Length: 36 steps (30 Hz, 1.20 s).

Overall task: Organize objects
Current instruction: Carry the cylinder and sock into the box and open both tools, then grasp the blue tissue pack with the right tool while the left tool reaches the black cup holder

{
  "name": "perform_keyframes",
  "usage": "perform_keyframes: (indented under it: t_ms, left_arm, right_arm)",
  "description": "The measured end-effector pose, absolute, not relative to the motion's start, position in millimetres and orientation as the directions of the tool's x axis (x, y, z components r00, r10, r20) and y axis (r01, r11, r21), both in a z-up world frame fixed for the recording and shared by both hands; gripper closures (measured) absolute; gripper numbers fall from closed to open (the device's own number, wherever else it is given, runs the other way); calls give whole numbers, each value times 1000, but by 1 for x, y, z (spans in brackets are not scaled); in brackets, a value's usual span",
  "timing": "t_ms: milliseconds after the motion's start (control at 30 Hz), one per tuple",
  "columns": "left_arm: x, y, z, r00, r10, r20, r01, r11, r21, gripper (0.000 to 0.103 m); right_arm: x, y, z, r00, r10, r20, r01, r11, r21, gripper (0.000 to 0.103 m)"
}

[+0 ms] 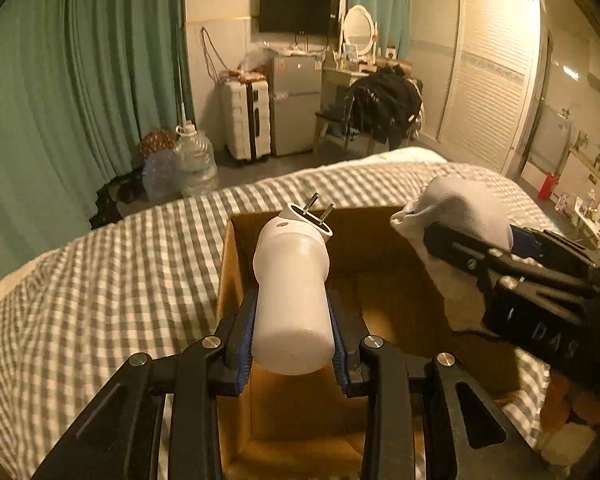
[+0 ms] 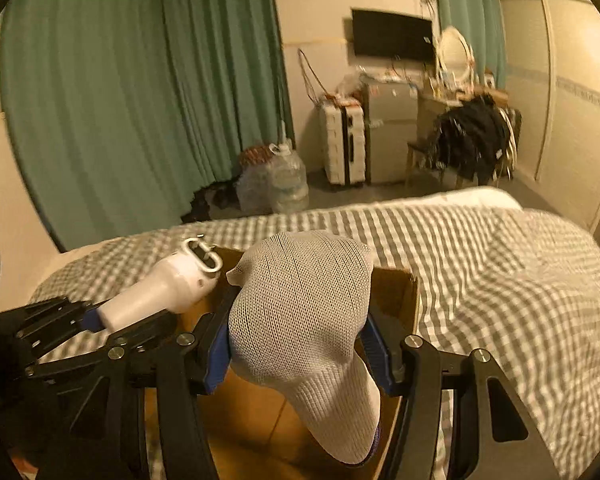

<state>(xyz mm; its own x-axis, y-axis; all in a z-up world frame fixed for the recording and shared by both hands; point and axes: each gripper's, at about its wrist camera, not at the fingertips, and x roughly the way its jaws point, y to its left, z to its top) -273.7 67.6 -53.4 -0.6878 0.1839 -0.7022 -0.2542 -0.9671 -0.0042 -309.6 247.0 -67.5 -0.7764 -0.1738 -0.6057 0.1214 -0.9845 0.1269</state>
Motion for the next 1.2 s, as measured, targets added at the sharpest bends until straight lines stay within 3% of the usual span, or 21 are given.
perform_keyframes:
  t_ms: [167, 233, 267, 300, 333, 467, 600, 833, 933, 1200]
  left_arm:
    - [-273, 74, -68, -656, 200, -728, -280, -960, -12, 71]
    - [-269, 77, -69, -647, 204, -735, -286, -958, -14, 66]
    - [-264, 77, -66, -648, 207, -733, -289, -957, -15, 60]
    - [-258, 77, -63, -652, 205, -730, -285, -958, -14, 43]
    - [-252, 75, -59, -660, 203, -723, -278, -960, -15, 34]
    - [-229, 68, -41, -672, 208, -711, -264, -964, -32, 32]
    - [-193, 56, -15, -710, 197, -676, -239, -970, -32, 22]
    - [-120, 33, 31, -754, 178, -633, -208, -978, -27, 21]
    - [-91, 24, 46, -781, 153, -605, -184, -983, -11, 11]
    - [-51, 9, 32, -800, 104, -591, -130, -991, 2, 6]
  right_arm:
    - [-319, 259, -86, -756, -184, -628, 126, -983, 136, 44]
    - [-314, 261, -85, -757, -193, -624, 129, -981, 147, 38]
    - [-311, 262, -82, -761, -199, -617, 134, -979, 151, 30]
    - [-307, 263, -79, -773, -195, -603, 132, -980, 147, 26]
    - [-304, 263, -72, -790, -180, -586, 123, -983, 136, 21]
    - [-277, 263, -45, -830, -134, -541, 100, -991, 92, 20]
    - [-239, 259, -15, -848, -103, -519, 98, -994, 37, 20]
    - [-160, 238, 31, -869, -139, -475, 160, -987, -4, 20]
    - [-123, 230, 52, -883, -163, -440, 186, -983, -10, 20]
    - [-62, 218, 60, -878, -214, -428, 252, -967, -34, 20]
